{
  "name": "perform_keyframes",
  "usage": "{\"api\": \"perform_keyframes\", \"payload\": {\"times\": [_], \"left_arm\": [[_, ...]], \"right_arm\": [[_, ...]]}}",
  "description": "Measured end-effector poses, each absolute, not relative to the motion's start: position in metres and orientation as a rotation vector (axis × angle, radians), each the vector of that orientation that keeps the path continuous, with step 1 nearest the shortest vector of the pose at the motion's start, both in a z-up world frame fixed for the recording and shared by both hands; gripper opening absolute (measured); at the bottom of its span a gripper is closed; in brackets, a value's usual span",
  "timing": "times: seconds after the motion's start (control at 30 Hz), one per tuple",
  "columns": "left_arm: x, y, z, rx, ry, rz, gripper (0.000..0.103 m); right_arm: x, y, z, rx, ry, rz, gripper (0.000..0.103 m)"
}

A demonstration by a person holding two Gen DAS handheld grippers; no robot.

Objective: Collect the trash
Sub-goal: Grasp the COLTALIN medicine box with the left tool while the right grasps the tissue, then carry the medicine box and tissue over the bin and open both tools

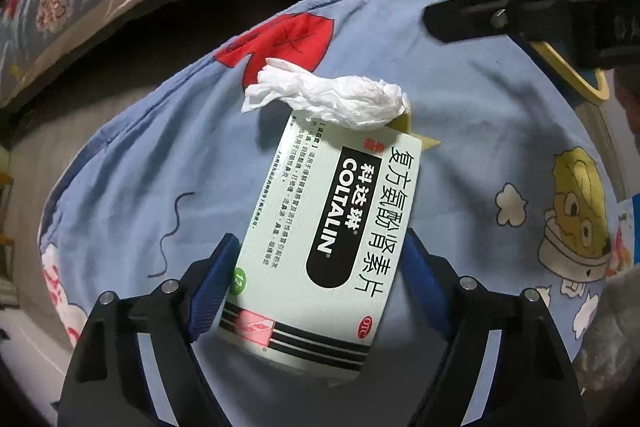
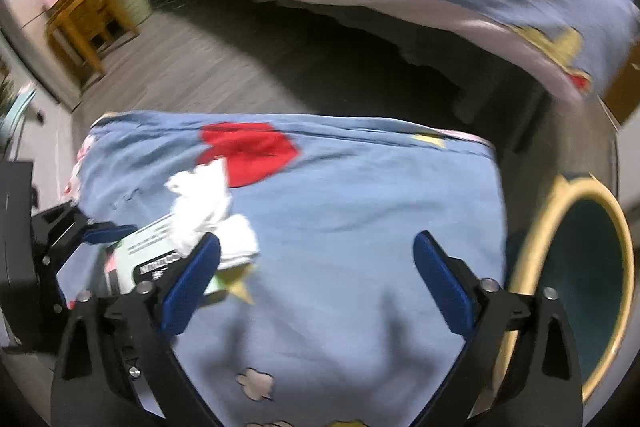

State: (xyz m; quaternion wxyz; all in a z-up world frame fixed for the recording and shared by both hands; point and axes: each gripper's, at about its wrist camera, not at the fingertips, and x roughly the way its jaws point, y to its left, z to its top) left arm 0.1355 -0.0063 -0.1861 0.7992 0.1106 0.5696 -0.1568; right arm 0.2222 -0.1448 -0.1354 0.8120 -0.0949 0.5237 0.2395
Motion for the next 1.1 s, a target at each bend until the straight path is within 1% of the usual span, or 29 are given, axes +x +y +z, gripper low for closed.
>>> {"api": "perform_keyframes", "payload": {"times": [0.03,0.07,0.13,0.2,0.37,0.4,0.47,0.5,0.53,0.57,0.63,0.73,0.97,1.07,1.1], "left_arm": [[0.135,-0.004,-0.186,0.230,1.223,-0.340,0.080],[0.134,-0.003,-0.186,0.228,1.223,-0.342,0.080],[0.134,0.001,-0.186,0.227,1.224,-0.345,0.080],[0.135,0.005,-0.185,0.215,1.226,-0.346,0.080],[0.132,0.014,-0.183,0.195,1.225,-0.344,0.079],[0.131,0.015,-0.183,0.193,1.226,-0.343,0.079],[0.133,0.017,-0.184,0.194,1.229,-0.337,0.079],[0.133,0.019,-0.184,0.194,1.231,-0.333,0.079],[0.134,0.020,-0.184,0.195,1.232,-0.331,0.079],[0.133,0.021,-0.185,0.199,1.233,-0.328,0.079],[0.132,0.019,-0.185,0.219,1.235,-0.323,0.079],[0.130,0.020,-0.184,0.220,1.236,-0.319,0.079],[0.130,0.020,-0.183,0.229,1.232,-0.277,0.079],[0.128,0.021,-0.185,0.229,1.242,-0.268,0.079],[0.128,0.020,-0.185,0.227,1.245,-0.269,0.079]], "right_arm": [[0.220,-0.138,-0.136,-0.218,1.117,0.545,0.078],[0.218,-0.134,-0.137,-0.231,1.116,0.567,0.077],[0.212,-0.123,-0.138,-0.253,1.116,0.620,0.068],[0.208,-0.113,-0.140,-0.269,1.118,0.663,0.065],[0.200,-0.096,-0.147,-0.297,1.137,0.714,0.052],[0.200,-0.092,-0.150,-0.300,1.144,0.718,0.048],[0.199,-0.089,-0.155,-0.295,1.161,0.729,0.044],[0.198,-0.086,-0.159,-0.300,1.173,0.735,0.040],[0.198,-0.084,-0.161,-0.310,1.183,0.736,0.033],[0.196,-0.082,-0.164,-0.323,1.196,0.735,0.029],[0.196,-0.080,-0.165,-0.306,1.212,0.745,0.014],[0.196,-0.085,-0.163,-0.310,1.223,0.728,0.011],[0.213,-0.122,-0.161,-0.276,1.252,0.550,0.011],[0.217,-0.132,-0.169,-0.242,1.306,0.520,0.011],[0.218,-0.134,-0.171,-0.240,1.307,0.514,0.014]]}}
